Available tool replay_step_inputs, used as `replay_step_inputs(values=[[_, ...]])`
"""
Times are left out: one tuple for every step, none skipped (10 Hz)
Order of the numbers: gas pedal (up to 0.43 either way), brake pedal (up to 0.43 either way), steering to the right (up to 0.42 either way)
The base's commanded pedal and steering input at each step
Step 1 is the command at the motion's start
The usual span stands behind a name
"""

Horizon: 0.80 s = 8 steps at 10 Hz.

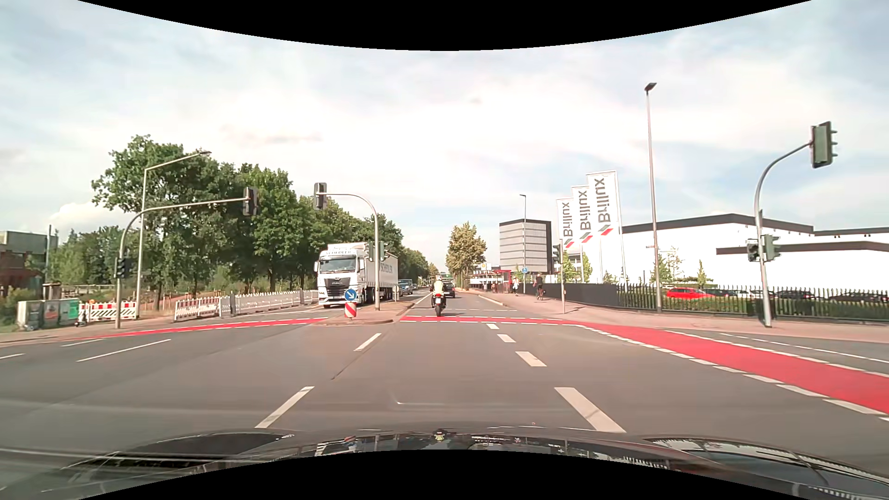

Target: Follow the waypoints while adhering to traffic rules and regulations

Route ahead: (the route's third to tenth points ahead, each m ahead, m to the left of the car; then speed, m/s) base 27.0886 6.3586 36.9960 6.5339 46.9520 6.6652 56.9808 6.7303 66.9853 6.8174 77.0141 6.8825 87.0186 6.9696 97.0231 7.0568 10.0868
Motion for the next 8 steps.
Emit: replay_step_inputs(values=[[0.22,0.0,-0.001],[0.22,0.0,-0.001],[0.22,0.0,-0.001],[0.22,0.0,-0.001],[0.22,0.0,-0.001],[0.22,0.0,-0.001],[0.22,0.0,-0.001],[0.22,0.0,-0.002]])
